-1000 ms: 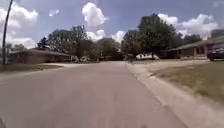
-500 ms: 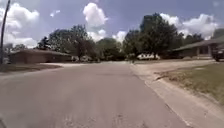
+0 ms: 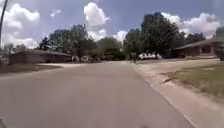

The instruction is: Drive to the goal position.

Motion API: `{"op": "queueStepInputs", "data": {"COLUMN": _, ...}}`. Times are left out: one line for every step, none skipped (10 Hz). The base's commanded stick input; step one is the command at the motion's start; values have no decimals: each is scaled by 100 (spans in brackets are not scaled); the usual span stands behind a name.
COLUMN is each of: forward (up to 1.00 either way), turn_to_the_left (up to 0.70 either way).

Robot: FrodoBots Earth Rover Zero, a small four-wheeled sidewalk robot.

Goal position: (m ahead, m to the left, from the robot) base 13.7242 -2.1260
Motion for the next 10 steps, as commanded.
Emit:
{"op": "queueStepInputs", "data": {"forward": 85, "turn_to_the_left": 0}}
{"op": "queueStepInputs", "data": {"forward": 85, "turn_to_the_left": 0}}
{"op": "queueStepInputs", "data": {"forward": 85, "turn_to_the_left": 0}}
{"op": "queueStepInputs", "data": {"forward": 85, "turn_to_the_left": 0}}
{"op": "queueStepInputs", "data": {"forward": 85, "turn_to_the_left": 0}}
{"op": "queueStepInputs", "data": {"forward": 85, "turn_to_the_left": 0}}
{"op": "queueStepInputs", "data": {"forward": 85, "turn_to_the_left": 0}}
{"op": "queueStepInputs", "data": {"forward": 85, "turn_to_the_left": 0}}
{"op": "queueStepInputs", "data": {"forward": 85, "turn_to_the_left": 0}}
{"op": "queueStepInputs", "data": {"forward": 85, "turn_to_the_left": 0}}
